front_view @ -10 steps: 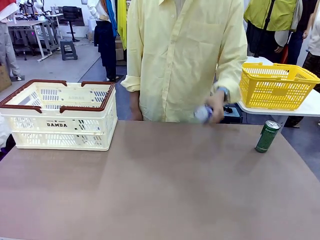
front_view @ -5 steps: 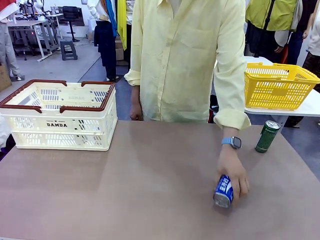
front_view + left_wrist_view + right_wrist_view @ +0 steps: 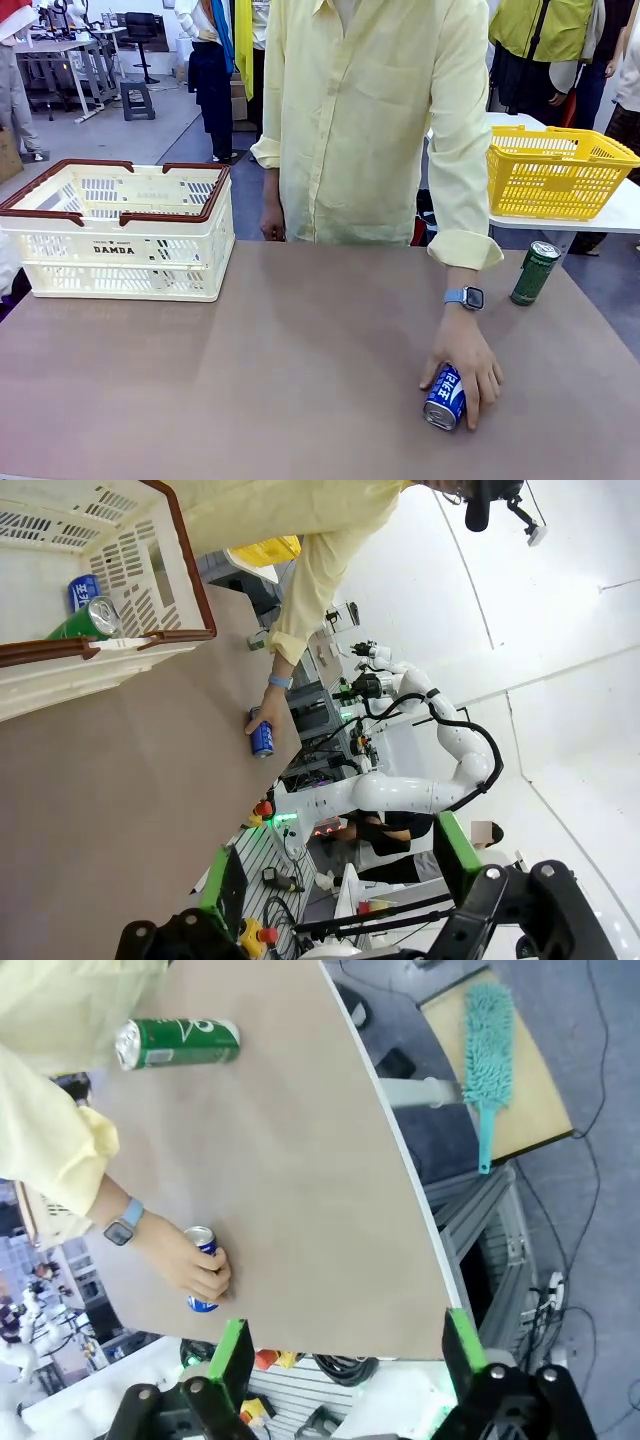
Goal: Place the drinks into the Shopping basket.
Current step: Pick up one drink and place it into the Shopping basket.
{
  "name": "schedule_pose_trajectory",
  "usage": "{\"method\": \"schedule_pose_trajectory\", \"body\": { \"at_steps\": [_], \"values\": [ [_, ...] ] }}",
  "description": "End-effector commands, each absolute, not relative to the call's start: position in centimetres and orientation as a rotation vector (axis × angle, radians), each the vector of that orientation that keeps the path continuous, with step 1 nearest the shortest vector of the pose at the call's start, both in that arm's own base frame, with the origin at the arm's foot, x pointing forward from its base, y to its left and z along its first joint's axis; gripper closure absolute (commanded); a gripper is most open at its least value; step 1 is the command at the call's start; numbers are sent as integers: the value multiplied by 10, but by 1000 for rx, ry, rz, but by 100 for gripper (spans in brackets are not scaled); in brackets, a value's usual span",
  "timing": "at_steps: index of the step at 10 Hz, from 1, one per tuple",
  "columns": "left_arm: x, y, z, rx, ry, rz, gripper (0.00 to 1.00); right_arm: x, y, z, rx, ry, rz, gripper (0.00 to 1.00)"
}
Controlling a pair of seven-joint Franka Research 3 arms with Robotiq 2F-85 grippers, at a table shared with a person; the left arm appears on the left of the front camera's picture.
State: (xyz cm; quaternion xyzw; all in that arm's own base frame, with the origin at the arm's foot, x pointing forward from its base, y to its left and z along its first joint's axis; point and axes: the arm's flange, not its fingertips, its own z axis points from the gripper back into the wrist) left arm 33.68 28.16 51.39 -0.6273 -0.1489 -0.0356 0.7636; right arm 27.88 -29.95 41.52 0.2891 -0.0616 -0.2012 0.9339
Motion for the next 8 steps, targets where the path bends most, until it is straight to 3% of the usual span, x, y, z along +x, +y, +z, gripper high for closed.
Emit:
{"method": "schedule_pose_trajectory", "body": {
  "at_steps": [1, 6, 8],
  "values": [
    [335, 280, 516, -1366, -326, -79, 0, 305, -283, 414, 569, -125, -376, 0],
    [335, 280, 516, -1366, -326, -79, 0, 382, -177, 437, 373, -20, -134, 0],
    [335, 280, 516, -1366, -326, -79, 0, 370, -205, 434, 394, -44, -227, 0]
  ]
}}
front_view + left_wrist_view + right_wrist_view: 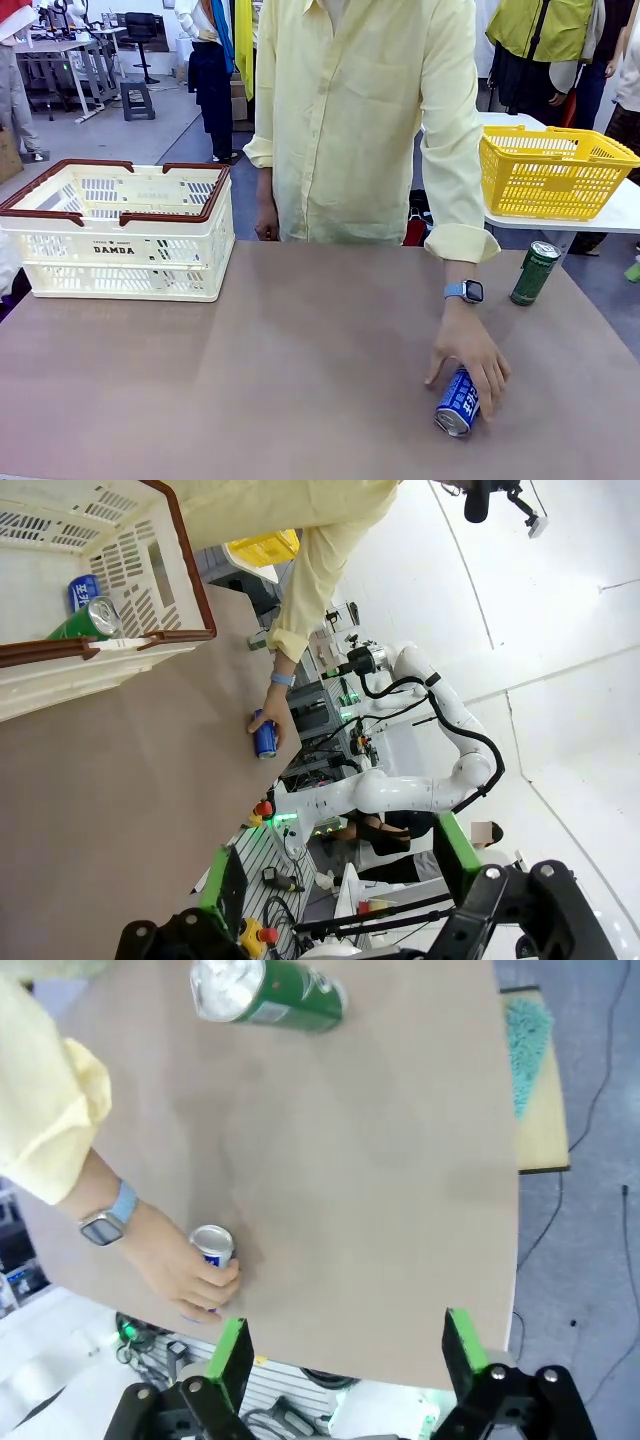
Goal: Place the drinks into the Shopping basket.
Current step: Pick up one drink and place it into the Shopping basket.
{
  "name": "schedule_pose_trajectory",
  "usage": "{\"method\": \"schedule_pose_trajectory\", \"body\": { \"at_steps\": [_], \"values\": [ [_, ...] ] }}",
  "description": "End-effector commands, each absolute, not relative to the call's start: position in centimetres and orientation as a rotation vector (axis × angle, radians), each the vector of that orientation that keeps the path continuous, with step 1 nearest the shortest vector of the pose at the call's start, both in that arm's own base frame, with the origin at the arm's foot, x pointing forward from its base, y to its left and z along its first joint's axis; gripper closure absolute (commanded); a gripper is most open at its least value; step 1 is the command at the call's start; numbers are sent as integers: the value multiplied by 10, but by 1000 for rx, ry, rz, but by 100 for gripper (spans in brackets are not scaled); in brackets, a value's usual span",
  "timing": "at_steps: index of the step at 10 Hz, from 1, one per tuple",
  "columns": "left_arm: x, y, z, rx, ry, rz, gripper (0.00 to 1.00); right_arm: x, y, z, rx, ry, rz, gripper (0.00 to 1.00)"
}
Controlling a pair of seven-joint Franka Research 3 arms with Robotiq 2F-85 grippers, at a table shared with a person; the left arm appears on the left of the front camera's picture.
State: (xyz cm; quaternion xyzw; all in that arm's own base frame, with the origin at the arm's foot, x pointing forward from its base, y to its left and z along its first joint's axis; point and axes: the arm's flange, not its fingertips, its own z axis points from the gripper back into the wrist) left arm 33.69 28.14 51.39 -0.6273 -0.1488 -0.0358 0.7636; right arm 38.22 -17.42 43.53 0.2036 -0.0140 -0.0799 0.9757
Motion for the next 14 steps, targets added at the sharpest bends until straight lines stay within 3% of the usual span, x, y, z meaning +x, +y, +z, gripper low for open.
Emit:
{"method": "schedule_pose_trajectory", "body": {
  "at_steps": [1, 5, 8, 14],
  "values": [
    [335, 280, 516, -1366, -326, -79, 0, 351, -224, 430, 430, -59, -289, 0],
    [335, 280, 516, -1366, -326, -79, 0, 302, -259, 415, 398, -79, -524, 0],
    [335, 280, 516, -1366, -326, -79, 0, 323, -239, 422, 352, -70, -453, 0],
    [335, 280, 516, -1366, -326, -79, 0, 475, -110, 429, -48, -20, -126, 0]
  ]
}}
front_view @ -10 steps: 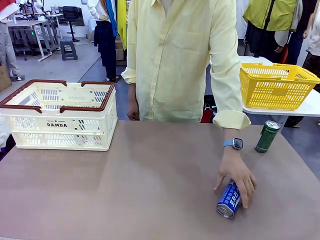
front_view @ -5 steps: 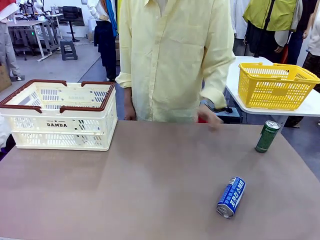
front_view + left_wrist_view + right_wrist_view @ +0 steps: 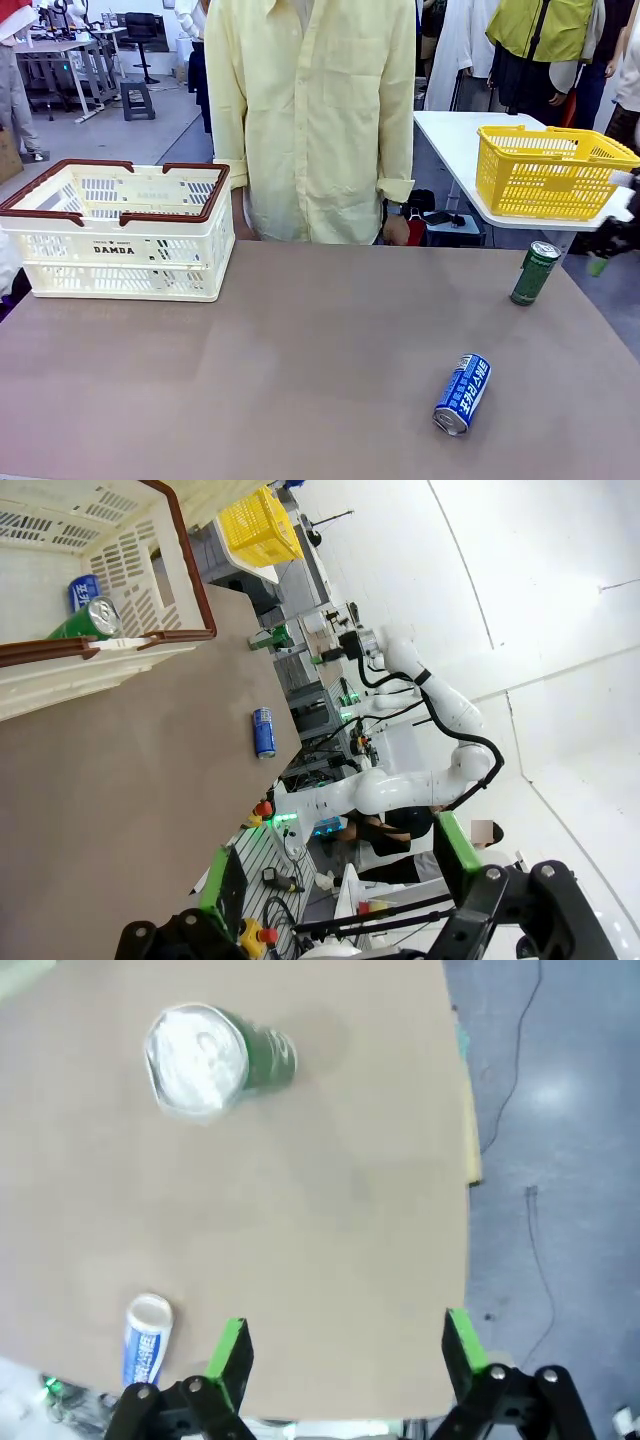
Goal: Place the drinks into the Shopping basket.
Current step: Pick up one drink and place it into the Shopping basket.
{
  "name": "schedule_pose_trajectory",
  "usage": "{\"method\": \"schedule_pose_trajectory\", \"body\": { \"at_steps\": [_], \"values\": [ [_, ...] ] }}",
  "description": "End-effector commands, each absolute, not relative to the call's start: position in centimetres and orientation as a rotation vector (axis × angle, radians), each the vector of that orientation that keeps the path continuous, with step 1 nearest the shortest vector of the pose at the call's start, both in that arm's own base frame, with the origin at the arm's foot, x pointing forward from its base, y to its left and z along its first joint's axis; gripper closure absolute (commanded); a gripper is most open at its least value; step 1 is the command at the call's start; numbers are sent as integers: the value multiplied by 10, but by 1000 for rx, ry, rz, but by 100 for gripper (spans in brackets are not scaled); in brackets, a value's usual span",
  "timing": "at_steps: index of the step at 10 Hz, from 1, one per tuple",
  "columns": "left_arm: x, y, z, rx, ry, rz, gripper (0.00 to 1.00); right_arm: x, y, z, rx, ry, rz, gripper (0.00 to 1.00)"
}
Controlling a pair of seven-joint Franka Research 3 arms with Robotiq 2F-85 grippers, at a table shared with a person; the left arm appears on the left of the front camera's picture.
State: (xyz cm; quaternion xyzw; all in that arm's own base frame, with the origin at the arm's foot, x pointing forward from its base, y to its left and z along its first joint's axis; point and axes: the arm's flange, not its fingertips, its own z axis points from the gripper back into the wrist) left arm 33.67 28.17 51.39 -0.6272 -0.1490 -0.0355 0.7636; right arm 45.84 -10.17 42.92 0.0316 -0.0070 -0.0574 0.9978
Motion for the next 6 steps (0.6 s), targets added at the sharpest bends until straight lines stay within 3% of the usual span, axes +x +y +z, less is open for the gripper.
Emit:
{"method": "schedule_pose_trajectory", "body": {
  "at_steps": [1, 3, 5, 6],
  "values": [
    [335, 280, 516, -1366, -326, -79, 0, 487, -92, 422, -76, -27, -119, 0],
    [335, 280, 516, -1366, -326, -79, 0, 487, -83, 421, -81, -89, -105, 0],
    [335, 280, 516, -1366, -326, -79, 0, 495, -79, 415, -59, -33, -74, 0],
    [335, 280, 516, -1366, -326, -79, 0, 492, -77, 417, -80, -48, -163, 0]
  ]
}}
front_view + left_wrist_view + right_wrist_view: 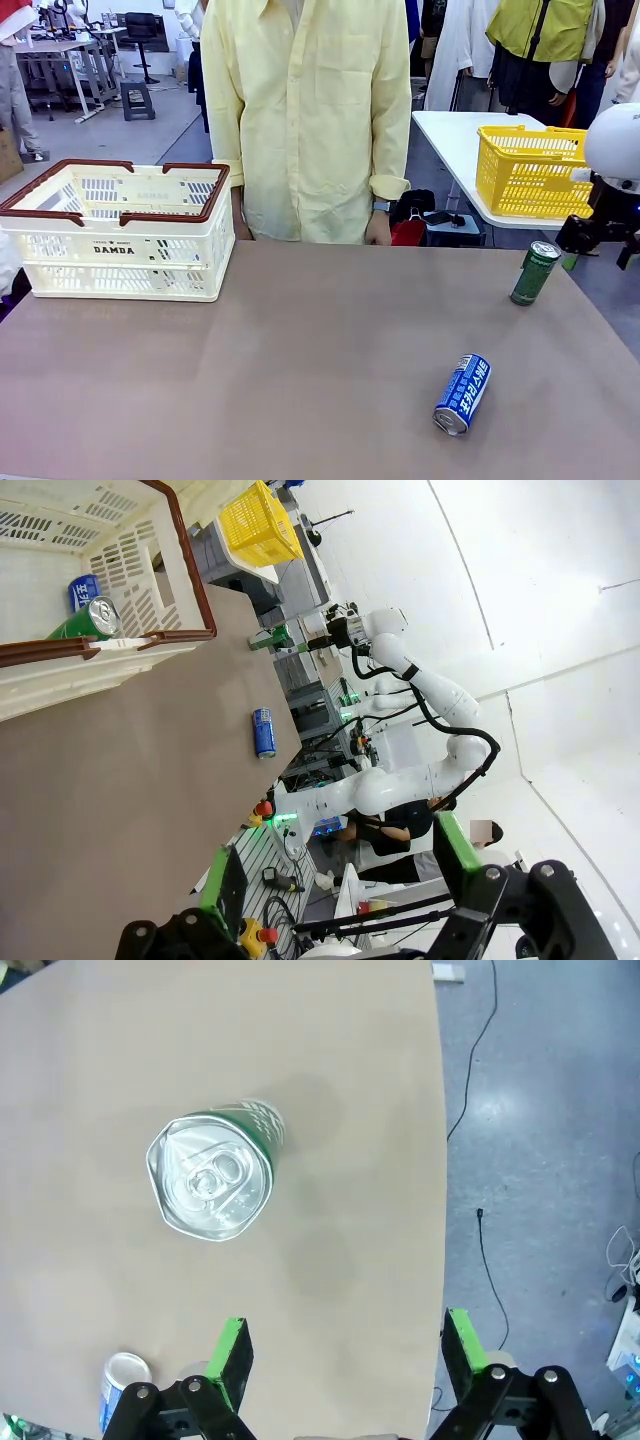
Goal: Place the drinks into the Shopping basket.
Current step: Pick up one drink and place it into the Shopping basket.
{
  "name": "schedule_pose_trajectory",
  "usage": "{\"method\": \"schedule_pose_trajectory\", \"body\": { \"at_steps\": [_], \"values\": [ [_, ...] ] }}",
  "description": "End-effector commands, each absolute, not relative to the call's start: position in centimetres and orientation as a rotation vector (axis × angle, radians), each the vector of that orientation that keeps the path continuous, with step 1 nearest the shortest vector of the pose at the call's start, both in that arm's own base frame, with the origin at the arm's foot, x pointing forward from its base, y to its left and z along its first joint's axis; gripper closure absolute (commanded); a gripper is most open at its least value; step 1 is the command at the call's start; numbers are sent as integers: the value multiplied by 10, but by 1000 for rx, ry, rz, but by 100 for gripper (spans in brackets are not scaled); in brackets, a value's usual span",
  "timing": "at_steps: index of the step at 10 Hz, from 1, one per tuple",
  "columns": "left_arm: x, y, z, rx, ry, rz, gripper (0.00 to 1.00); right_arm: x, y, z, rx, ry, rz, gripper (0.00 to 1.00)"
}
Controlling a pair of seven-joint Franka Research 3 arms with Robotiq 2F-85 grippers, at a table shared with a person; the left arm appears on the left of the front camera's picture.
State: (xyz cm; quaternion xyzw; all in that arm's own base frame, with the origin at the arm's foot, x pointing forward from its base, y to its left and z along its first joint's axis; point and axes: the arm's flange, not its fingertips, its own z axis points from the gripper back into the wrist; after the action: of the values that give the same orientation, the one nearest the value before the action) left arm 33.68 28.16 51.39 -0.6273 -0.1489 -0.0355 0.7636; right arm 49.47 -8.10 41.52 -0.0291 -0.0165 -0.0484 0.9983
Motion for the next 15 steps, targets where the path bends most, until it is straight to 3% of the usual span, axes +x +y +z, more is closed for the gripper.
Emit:
{"method": "schedule_pose_trajectory", "body": {
  "at_steps": [1, 5, 8, 15],
  "values": [
    [335, 280, 516, -1366, -326, -79, 0, 501, -70, 417, -27, -75, -174, 0],
    [335, 280, 516, -1366, -326, -79, 0, 539, -61, 419, 52, -185, -325, 0],
    [335, 280, 516, -1366, -326, -79, 0, 563, -49, 396, 13, -167, -206, 0],
    [335, 280, 516, -1366, -326, -79, 0, 566, -43, 373, 1, -86, -111, 0]
  ]
}}
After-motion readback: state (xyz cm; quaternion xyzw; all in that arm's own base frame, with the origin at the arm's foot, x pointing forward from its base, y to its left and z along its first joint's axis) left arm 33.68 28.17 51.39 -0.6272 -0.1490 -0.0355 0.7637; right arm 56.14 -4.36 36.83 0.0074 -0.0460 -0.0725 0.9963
